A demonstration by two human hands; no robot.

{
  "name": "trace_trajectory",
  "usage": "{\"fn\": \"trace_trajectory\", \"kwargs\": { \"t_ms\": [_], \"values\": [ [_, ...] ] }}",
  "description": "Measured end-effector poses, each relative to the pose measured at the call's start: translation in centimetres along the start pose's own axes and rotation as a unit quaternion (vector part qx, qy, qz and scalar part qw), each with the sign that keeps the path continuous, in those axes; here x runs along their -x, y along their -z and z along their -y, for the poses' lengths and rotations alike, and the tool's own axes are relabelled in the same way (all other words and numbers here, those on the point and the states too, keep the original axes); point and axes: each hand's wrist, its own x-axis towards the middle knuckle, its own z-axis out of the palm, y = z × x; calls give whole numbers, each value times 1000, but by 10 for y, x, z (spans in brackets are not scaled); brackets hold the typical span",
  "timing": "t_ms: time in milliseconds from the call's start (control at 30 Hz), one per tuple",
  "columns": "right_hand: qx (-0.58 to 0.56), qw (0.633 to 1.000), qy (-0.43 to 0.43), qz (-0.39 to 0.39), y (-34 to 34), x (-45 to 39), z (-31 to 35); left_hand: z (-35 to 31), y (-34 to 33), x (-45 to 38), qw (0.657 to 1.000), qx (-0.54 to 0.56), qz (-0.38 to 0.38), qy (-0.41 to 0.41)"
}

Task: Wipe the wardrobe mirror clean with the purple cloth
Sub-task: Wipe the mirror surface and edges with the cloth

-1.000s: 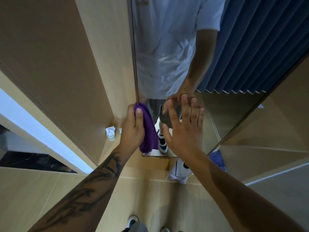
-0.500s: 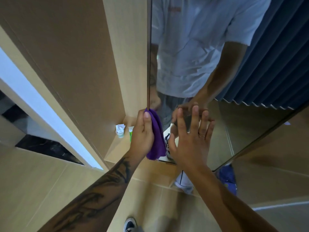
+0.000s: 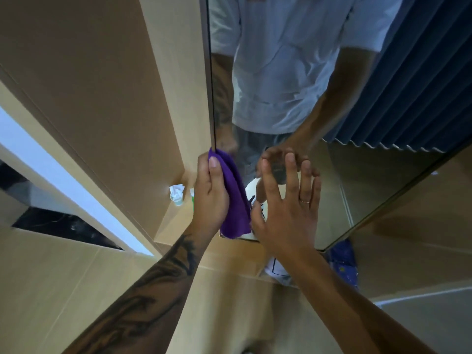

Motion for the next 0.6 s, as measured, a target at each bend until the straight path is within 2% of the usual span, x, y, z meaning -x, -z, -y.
{"fn": "trace_trajectory", "kwargs": {
  "t_ms": [100, 233, 367, 467, 600],
  "values": [
    [5, 1000, -1, -3, 10, -1, 2, 9, 4, 5, 999, -17, 21, 20],
    [-5, 997, 34, -76, 28, -23, 11, -34, 5, -16, 999, 12, -6, -39],
    [25, 996, 17, -83, 20, -50, 21, -57, 7, -35, 993, 61, -1, -102],
    [62, 994, 8, -87, 3, -53, 14, -26, 8, -29, 996, 46, 35, -71],
    [101, 991, 39, -79, -9, -53, -3, 26, 13, -14, 996, 14, 92, -7]
  ]
}}
